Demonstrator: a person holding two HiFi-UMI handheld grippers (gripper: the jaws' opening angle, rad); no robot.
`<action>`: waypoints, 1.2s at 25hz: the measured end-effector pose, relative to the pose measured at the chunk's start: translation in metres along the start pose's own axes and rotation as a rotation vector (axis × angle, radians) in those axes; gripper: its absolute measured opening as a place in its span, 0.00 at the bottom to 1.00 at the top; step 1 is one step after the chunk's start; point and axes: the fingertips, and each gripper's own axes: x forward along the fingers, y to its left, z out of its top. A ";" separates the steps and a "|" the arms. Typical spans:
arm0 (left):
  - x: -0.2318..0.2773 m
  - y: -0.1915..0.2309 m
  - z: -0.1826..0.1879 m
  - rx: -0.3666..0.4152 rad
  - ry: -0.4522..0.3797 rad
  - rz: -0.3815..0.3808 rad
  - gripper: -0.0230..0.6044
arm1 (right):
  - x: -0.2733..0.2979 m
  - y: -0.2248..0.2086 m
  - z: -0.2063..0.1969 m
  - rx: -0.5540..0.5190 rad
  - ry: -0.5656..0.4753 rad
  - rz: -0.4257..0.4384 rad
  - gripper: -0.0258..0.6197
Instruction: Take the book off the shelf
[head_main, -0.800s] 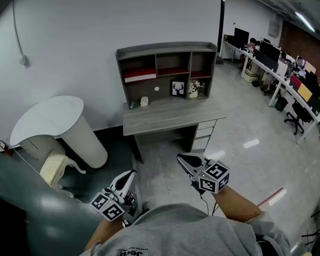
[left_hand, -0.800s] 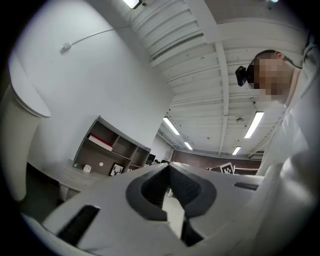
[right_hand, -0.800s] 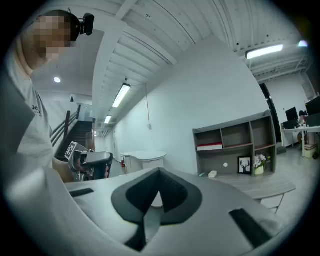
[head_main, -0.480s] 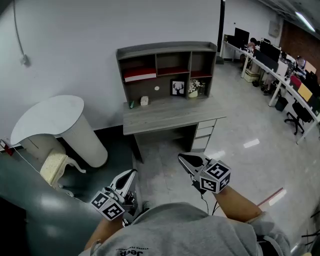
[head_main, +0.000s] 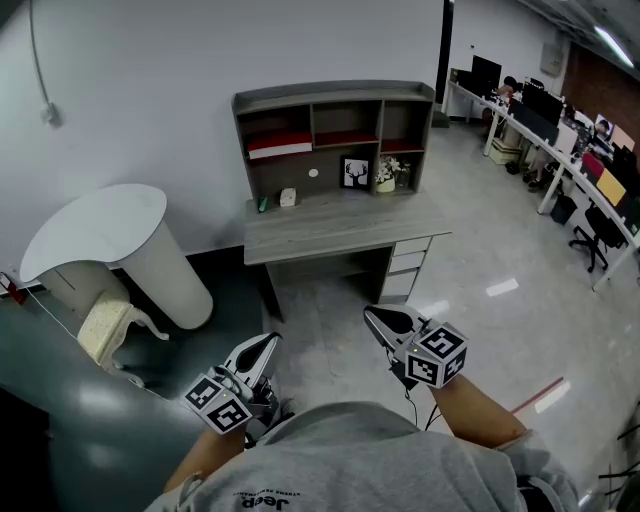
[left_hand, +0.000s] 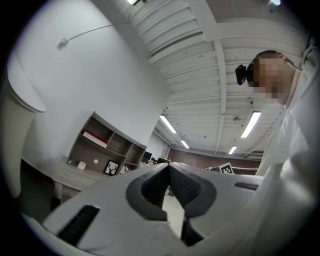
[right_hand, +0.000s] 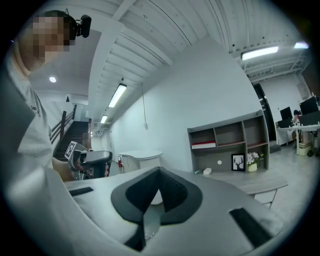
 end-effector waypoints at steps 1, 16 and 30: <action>0.002 -0.001 -0.002 -0.001 0.004 -0.005 0.07 | -0.002 -0.001 -0.002 -0.002 0.002 -0.002 0.04; 0.038 0.036 -0.011 -0.037 0.044 -0.027 0.07 | 0.027 -0.040 -0.013 0.033 0.030 -0.013 0.04; 0.084 0.177 0.025 -0.092 0.057 -0.083 0.07 | 0.155 -0.094 0.008 0.048 0.041 -0.071 0.04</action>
